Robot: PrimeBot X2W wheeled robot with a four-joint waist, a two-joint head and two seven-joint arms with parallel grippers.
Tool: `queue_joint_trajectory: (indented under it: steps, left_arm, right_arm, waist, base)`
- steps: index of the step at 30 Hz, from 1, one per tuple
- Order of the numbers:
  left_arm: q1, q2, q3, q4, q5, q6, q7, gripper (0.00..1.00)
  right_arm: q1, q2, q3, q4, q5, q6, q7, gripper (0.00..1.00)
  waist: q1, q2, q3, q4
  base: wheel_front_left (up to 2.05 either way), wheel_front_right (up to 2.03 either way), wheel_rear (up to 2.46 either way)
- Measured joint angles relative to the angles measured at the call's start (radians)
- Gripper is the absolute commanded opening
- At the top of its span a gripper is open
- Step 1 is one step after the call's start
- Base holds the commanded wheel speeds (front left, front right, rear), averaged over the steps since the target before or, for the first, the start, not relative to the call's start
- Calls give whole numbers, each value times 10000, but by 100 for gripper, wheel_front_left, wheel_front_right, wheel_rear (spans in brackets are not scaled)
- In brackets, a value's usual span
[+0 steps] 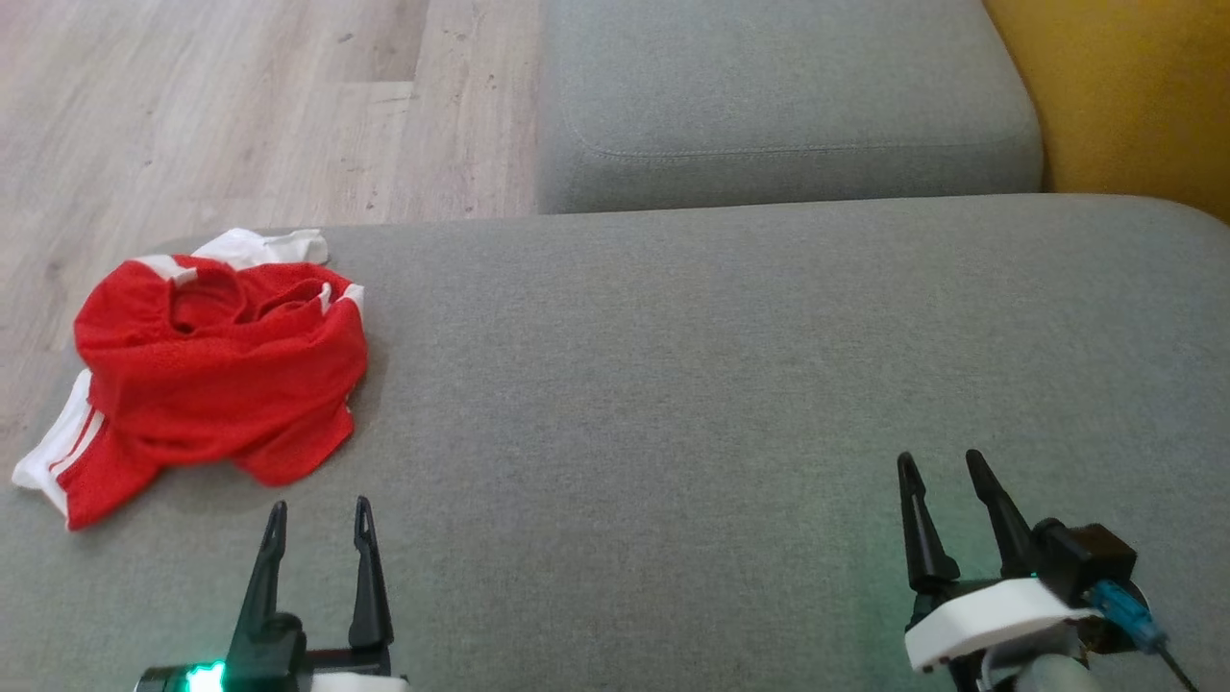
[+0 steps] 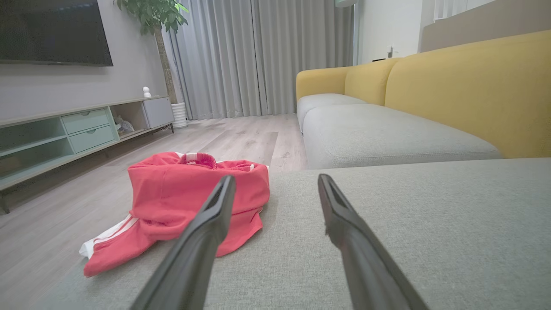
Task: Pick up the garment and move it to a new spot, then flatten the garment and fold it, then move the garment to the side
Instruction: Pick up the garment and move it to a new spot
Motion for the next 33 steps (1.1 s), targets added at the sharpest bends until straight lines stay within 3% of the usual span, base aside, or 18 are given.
queue_joint_trajectory:
  steps: [8, 21, 33]
  left_arm:
    - [-47, 25, 259, 301, -4, -8, 0, 100]
    - [-170, 207, 851, 451, -54, 4, 0, 100]
    - [212, 188, 819, 115, -2, 286, 0, 100]
  right_arm:
    - [10, 0, -29, 19, 8, 0, 0, 100]
    - [133, 6, 146, 15, 98, 0, 0, 100]
    - [132, 8, 136, 8, 81, 0, 0, 100]
  waist:
    - [0, 0, -45, 690]
    - [0, 0, -284, 2669]
    - [0, 0, -178, 3946]
  base:
    - [0, 0, 0]
    - [0, 0, 0]
    - [0, 0, 0]
